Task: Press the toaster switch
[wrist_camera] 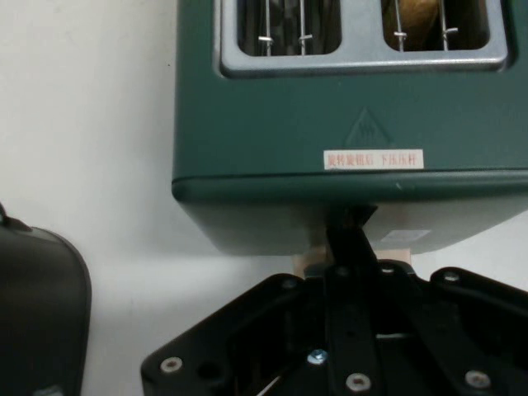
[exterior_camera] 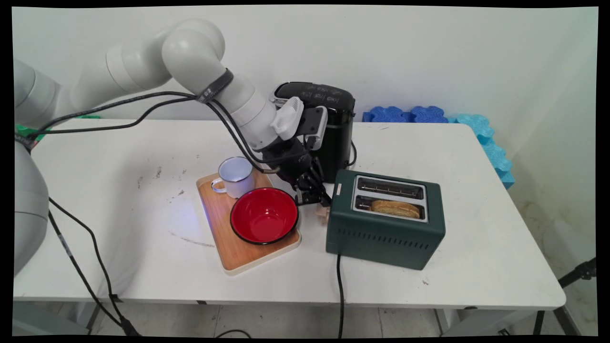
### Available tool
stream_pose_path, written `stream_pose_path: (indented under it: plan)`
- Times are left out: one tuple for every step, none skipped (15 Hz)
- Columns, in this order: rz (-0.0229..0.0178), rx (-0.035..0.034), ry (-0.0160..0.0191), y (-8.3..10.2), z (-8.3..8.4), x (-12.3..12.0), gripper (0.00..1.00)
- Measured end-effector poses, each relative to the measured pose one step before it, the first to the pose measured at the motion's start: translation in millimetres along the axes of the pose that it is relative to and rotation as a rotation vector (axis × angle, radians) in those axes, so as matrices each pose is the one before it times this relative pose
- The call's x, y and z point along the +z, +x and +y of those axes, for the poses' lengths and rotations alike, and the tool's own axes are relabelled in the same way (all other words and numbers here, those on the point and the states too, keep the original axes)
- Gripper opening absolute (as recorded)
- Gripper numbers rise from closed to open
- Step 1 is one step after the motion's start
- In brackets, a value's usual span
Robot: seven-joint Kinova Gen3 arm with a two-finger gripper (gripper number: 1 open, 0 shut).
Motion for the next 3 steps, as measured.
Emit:
stream_pose_path:
  plan:
    - [-0.00062,-0.00333,0.00005,-0.68,0.30,1.02,0.00]
    - [-0.00077,-0.00257,-0.00007,-0.41,0.12,1.11,0.00]
    - [-0.00054,-0.00155,-0.00036,-0.30,0.19,0.87,0.00]
